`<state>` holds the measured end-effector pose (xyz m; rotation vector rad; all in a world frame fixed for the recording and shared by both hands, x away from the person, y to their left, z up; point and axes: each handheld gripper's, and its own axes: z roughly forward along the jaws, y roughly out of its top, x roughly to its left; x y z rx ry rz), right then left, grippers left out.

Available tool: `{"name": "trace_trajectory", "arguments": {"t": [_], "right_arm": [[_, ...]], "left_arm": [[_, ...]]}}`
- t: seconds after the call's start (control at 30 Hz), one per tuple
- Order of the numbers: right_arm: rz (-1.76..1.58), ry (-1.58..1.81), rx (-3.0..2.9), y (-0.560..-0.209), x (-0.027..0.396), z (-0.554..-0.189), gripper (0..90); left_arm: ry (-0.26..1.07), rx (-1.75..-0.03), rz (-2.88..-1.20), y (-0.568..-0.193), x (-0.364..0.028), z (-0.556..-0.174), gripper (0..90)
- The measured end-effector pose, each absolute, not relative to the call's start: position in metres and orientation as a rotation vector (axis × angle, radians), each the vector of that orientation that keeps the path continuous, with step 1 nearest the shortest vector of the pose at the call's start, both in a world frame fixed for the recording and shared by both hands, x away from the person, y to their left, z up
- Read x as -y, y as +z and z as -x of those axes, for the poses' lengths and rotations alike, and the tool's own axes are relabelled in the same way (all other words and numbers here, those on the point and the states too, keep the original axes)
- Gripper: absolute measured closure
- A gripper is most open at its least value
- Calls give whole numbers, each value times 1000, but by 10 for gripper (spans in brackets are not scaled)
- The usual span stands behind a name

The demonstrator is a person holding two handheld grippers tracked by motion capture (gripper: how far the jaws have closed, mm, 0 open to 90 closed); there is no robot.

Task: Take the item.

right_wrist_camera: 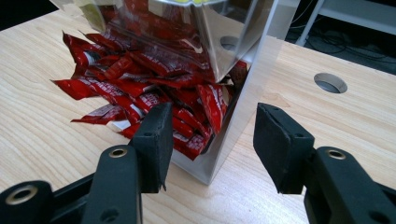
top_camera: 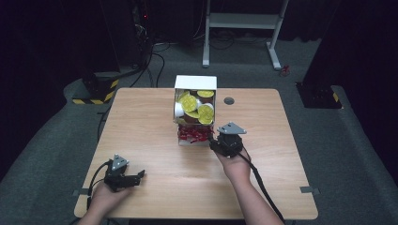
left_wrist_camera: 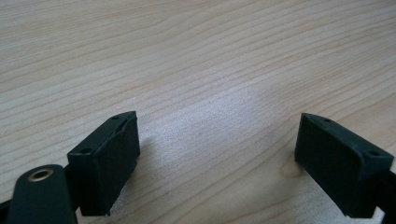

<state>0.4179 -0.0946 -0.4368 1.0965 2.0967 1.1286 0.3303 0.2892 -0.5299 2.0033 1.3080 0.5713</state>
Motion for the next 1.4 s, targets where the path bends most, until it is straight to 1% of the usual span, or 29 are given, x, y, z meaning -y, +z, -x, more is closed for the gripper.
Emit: {"name": "trace_trajectory", "arguments": {"t": [0.13,0.2,0.27,0.43,0.47,0.53,0.63,0.7,0.77,1.13,1.27,1.4], "right_arm": [[-1090,1125,-2098,-437,92,-422,541],[-1094,1123,-2101,-437,92,-423,549],[-1100,1111,-2103,-437,90,-426,582],[-1102,1108,-2109,-438,88,-427,623],[-1094,1101,-2110,-438,86,-428,653],[-1096,1102,-2111,-438,86,-428,662],[-1101,1096,-2108,-440,85,-430,711],[-1100,1095,-2110,-441,84,-431,718],[-1080,1101,-2107,-441,84,-431,745],[-1082,1108,-2098,-442,82,-429,797],[-1096,1125,-2102,-442,84,-429,859],[-1100,1120,-2101,-442,86,-429,883]], "left_arm": [[571,-1308,-2003,-530,-289,-330,142],[571,-1308,-2003,-530,-289,-330,143],[571,-1308,-2004,-530,-289,-330,142],[571,-1308,-2004,-530,-289,-330,143],[571,-1308,-2004,-530,-289,-330,143],[571,-1308,-2004,-530,-289,-330,143],[570,-1308,-2005,-530,-289,-330,143],[571,-1308,-2004,-530,-289,-330,143],[571,-1307,-2004,-530,-289,-330,143],[570,-1308,-2005,-530,-289,-330,142],[571,-1308,-2004,-530,-289,-330,143],[571,-1308,-2004,-530,-289,-330,143]]}}
